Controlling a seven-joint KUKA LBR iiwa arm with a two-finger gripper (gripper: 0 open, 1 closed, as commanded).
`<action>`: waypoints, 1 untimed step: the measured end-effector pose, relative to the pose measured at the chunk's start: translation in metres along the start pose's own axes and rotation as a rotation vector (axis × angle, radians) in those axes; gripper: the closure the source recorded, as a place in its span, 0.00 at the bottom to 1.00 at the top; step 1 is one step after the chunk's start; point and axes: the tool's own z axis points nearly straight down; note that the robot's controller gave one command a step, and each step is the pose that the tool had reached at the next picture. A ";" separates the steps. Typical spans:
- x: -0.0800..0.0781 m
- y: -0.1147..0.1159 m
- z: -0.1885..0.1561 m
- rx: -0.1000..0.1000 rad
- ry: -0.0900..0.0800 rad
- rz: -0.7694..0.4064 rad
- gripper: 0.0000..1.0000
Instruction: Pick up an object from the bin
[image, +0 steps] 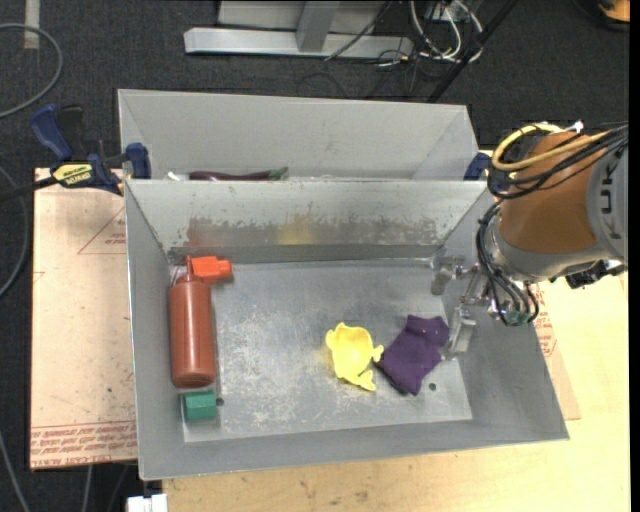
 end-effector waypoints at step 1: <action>0.000 -0.003 0.046 0.000 0.005 -0.072 0.00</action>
Offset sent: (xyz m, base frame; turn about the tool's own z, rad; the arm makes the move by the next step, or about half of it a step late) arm 0.0100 -0.0095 -0.0729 0.1273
